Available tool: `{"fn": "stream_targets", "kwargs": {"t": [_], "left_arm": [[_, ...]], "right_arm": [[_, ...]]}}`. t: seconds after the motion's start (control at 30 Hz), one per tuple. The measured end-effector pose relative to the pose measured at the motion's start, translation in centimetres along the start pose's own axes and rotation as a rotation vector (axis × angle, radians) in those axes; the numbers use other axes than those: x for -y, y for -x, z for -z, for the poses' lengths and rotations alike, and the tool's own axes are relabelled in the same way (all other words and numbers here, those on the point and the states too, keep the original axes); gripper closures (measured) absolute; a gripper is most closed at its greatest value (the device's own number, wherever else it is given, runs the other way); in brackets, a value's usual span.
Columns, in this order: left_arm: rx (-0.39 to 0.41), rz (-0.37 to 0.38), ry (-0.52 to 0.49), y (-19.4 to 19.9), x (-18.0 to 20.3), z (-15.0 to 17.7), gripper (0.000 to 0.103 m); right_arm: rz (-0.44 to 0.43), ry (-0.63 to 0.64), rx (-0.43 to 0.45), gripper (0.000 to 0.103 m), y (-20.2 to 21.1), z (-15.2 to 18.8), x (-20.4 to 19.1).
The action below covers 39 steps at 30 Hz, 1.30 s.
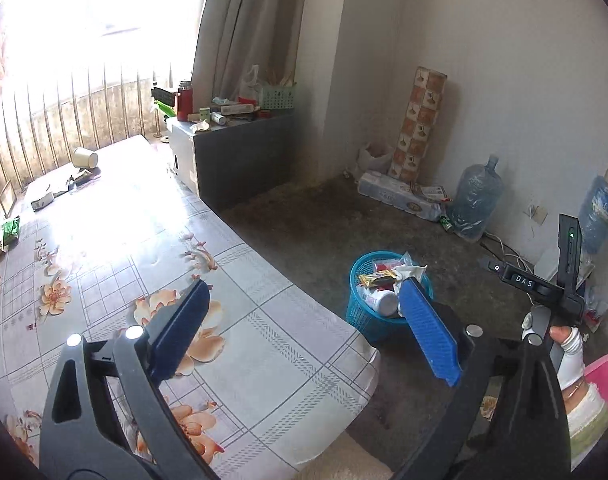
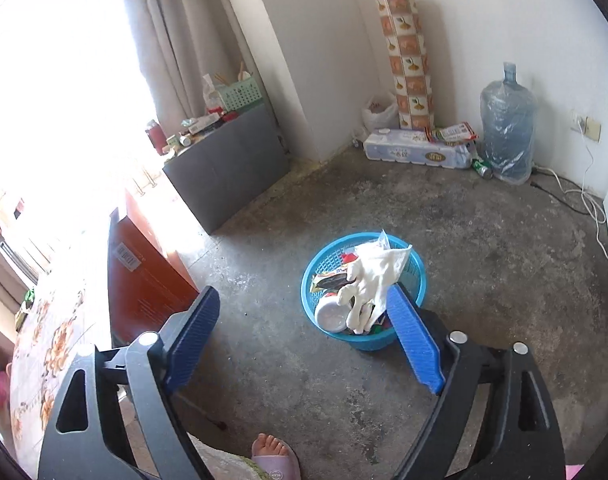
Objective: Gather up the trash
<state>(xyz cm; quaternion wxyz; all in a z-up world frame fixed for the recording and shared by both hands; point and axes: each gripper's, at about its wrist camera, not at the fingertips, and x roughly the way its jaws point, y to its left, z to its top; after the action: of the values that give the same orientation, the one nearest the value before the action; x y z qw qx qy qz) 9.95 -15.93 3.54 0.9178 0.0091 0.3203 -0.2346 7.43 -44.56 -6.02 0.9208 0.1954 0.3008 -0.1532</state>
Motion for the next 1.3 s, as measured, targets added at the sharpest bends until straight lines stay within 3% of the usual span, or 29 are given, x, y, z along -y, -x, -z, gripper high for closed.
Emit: {"fn": "stream_targets", "kwargs": {"t": [0.17, 0.33, 0.4, 0.57, 0.67, 0.77, 0.93, 1.3], "left_arm": [[0.0, 0.024, 0.109, 2.3, -0.1, 1.6, 0.009], [0.01, -0.07, 0.153, 4.0, 0.6, 3.3, 0.009], [-0.003, -0.095, 0.155, 4.2, 0.7, 3.9, 0.009], [-0.023, -0.21, 0.142, 4.1, 1.2, 5.9, 0.009], [-0.06, -0.191, 0.16, 3.9, 1.0, 6.7, 0.009], [-0.093, -0.233, 0.162, 3.4, 0.9, 7.1, 0.009], [-0.189, -0.238, 0.238, 1.9, 0.1, 7.8, 0.009], [-0.275, -0.263, 0.311, 0.9, 0.2, 9.3, 0.009]], "right_arm": [[0.004, 0.095, 0.127, 0.006, 7.2, 1.6, -4.9], [-0.033, 0.175, 0.133, 0.006, 10.6, 3.1, -8.4], [0.001, 0.217, 0.134, 0.006, 11.3, 3.8, -9.6], [0.105, 0.3, 0.099, 0.006, 11.1, 4.9, -11.4], [0.101, 0.285, 0.058, 0.006, 10.9, 5.1, -11.3], [0.113, 0.268, 0.024, 0.006, 10.4, 5.3, -11.2], [0.136, 0.264, -0.013, 0.006, 10.2, 6.0, -11.5], [0.132, 0.247, -0.11, 0.006, 8.3, 6.6, -10.5]]}}
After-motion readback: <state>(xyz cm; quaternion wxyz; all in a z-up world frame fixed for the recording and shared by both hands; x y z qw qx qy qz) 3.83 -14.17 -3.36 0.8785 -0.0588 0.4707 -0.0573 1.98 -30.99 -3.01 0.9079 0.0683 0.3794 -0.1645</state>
